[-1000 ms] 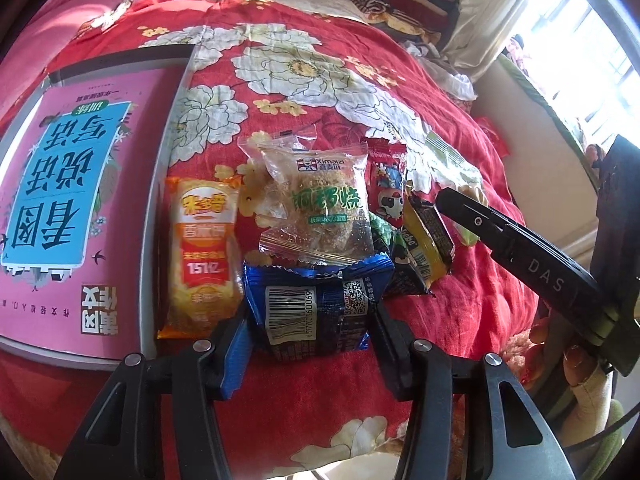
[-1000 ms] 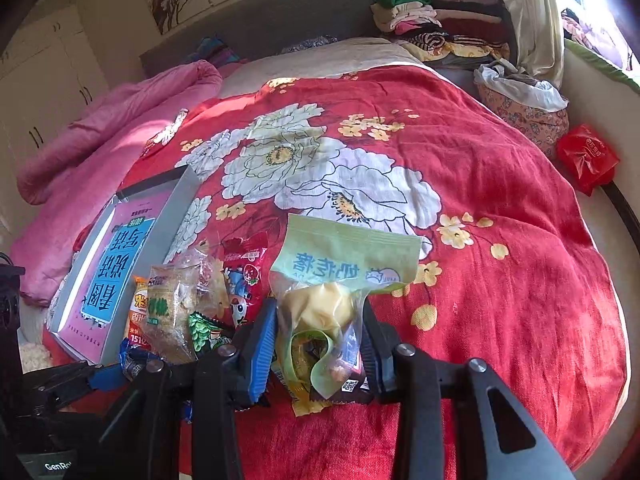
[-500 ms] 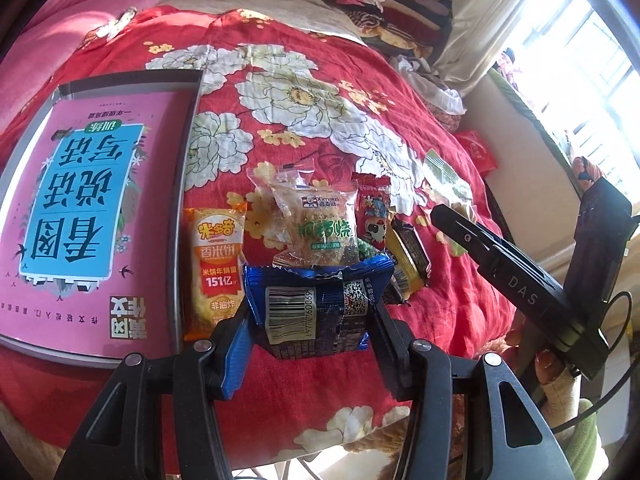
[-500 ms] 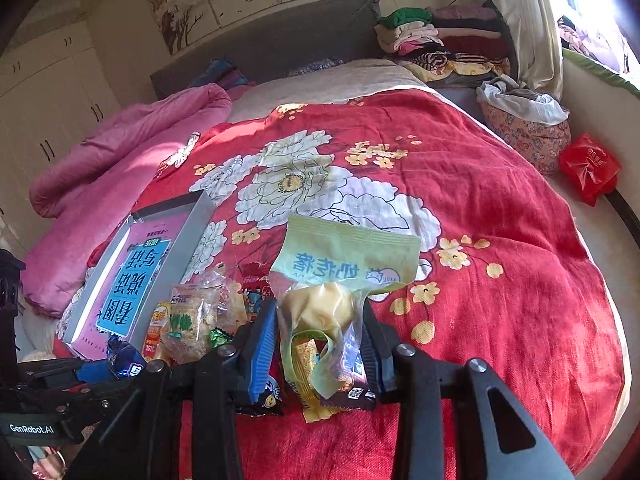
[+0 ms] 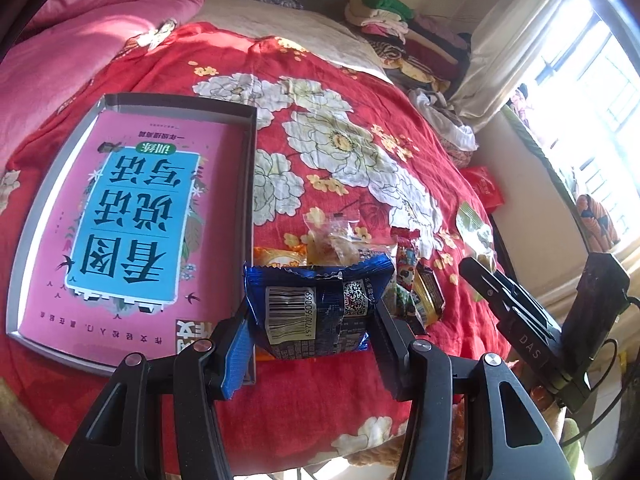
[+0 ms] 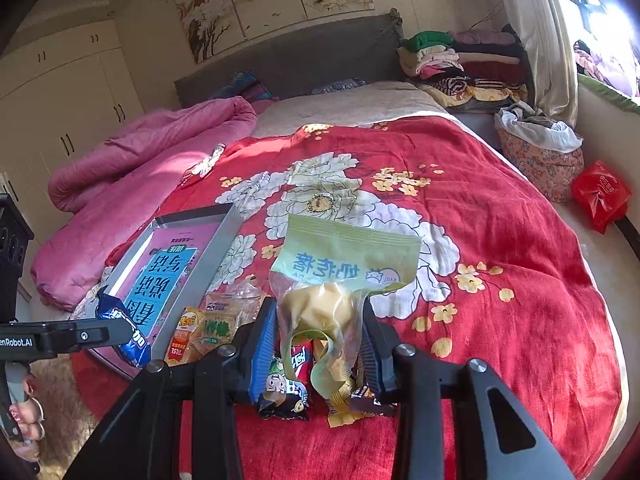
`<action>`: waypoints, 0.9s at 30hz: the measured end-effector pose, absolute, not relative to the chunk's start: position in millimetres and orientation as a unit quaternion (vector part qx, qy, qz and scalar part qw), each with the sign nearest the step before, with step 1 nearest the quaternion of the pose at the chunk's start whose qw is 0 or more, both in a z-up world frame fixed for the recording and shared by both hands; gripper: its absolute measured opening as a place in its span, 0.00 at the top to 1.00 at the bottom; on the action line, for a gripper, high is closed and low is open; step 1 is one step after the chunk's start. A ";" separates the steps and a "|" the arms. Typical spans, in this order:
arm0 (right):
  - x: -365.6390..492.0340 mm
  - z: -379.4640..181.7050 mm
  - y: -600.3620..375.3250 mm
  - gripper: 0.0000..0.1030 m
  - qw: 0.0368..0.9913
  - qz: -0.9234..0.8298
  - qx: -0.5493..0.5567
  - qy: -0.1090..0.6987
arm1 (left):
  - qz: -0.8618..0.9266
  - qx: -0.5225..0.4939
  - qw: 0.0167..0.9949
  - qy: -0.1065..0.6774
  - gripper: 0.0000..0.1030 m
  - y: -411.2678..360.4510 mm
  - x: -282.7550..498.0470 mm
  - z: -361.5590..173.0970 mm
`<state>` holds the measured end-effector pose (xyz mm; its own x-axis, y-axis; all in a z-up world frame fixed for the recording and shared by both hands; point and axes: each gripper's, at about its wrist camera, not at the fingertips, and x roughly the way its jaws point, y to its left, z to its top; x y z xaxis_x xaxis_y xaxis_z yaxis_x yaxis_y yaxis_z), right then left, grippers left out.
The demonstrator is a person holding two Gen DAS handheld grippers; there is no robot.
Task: Organize snacks
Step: 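Carry the blue packet with the left tool while the right tool carries the green bag to the pink tray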
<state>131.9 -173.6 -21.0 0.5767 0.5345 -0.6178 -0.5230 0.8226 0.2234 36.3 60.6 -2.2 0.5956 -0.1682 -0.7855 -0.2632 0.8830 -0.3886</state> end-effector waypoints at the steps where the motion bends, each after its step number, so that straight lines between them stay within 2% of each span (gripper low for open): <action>1: 130.6 -20.4 -172.2 0.62 0.887 0.300 0.006 0.349 | 0.031 -0.243 0.860 0.448 0.47 64.5 35.2 -1.9; 27: 70.1 -2.8 -83.2 0.62 0.847 0.419 -0.026 0.325 | 0.123 -0.264 0.854 0.432 0.47 157.3 -7.2 -2.7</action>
